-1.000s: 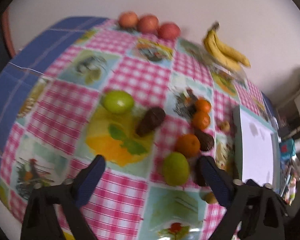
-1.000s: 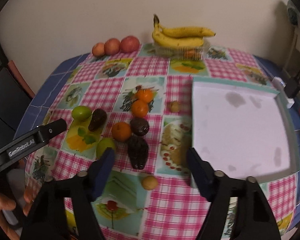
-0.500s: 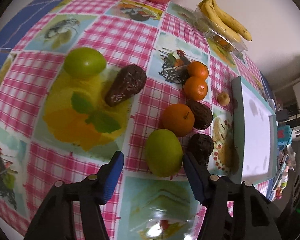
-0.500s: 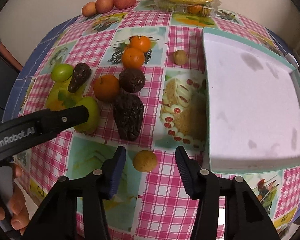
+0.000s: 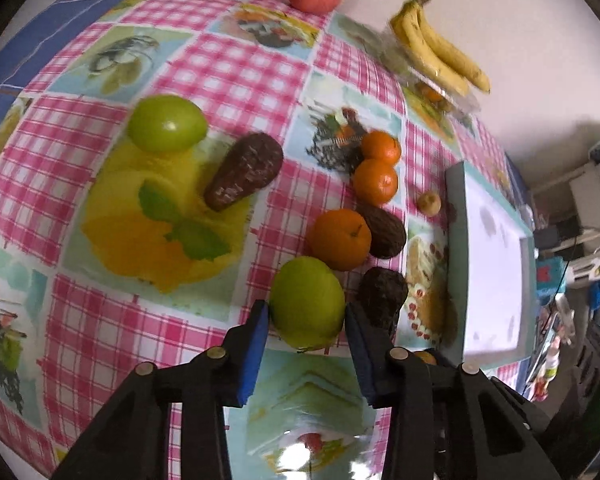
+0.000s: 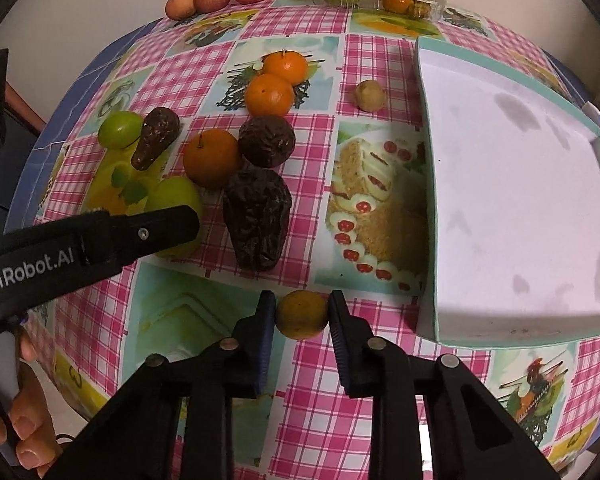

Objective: Organize fruits
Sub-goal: 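Grasp the small brown round fruit with the right tool while the left tool reaches toward a mandarin orange, then carry the brown fruit toward the white tray while the left tool grasps and lifts the orange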

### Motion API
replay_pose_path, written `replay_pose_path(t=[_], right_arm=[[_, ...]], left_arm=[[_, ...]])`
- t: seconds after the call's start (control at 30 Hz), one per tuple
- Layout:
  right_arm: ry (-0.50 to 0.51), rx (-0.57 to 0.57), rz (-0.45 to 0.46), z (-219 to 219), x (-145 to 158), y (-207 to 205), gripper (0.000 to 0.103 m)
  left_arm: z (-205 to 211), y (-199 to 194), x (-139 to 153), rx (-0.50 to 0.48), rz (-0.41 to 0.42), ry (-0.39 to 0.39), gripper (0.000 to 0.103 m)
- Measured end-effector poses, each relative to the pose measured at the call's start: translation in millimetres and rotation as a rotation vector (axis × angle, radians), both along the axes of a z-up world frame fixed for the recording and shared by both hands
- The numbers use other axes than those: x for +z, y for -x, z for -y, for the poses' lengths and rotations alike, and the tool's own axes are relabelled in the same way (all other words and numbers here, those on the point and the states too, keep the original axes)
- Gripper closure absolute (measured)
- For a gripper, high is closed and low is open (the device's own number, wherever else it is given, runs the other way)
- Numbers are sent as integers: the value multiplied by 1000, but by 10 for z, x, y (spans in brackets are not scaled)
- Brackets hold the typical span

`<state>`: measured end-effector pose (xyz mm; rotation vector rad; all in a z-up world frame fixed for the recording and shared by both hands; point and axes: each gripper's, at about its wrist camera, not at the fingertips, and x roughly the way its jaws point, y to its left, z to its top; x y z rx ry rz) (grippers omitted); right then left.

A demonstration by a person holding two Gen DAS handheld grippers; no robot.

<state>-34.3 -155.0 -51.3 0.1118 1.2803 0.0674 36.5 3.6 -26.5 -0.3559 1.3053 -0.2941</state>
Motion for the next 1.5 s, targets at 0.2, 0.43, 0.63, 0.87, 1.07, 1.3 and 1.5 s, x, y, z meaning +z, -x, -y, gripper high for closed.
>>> replay_pose_path(t=[0.2, 0.43, 0.63, 0.87, 1.07, 1.3, 1.5], right_arm=[[-45, -61, 93, 149, 305, 20, 75], [0, -221, 173, 637, 604, -86, 75], [53, -388, 186, 1210, 658, -175, 75], [79, -456, 171, 1538, 618, -202, 75], [70, -435, 147, 1498, 557, -172, 75], [58, -451, 132, 1513, 509, -123, 75], [58, -443, 128, 1485, 489, -137, 75]], left_arm=[[-40, -6, 264, 24, 74, 13, 62], [347, -127, 518, -61, 125, 19, 68], [637, -219, 611, -108, 168, -17, 71], [586, -202, 279, -138, 74, -77, 71], [356, -243, 244, -45, 82, -96, 69], [338, -389, 68, -29, 66, -85, 55], [329, -402, -72, -23, 27, -40, 64]])
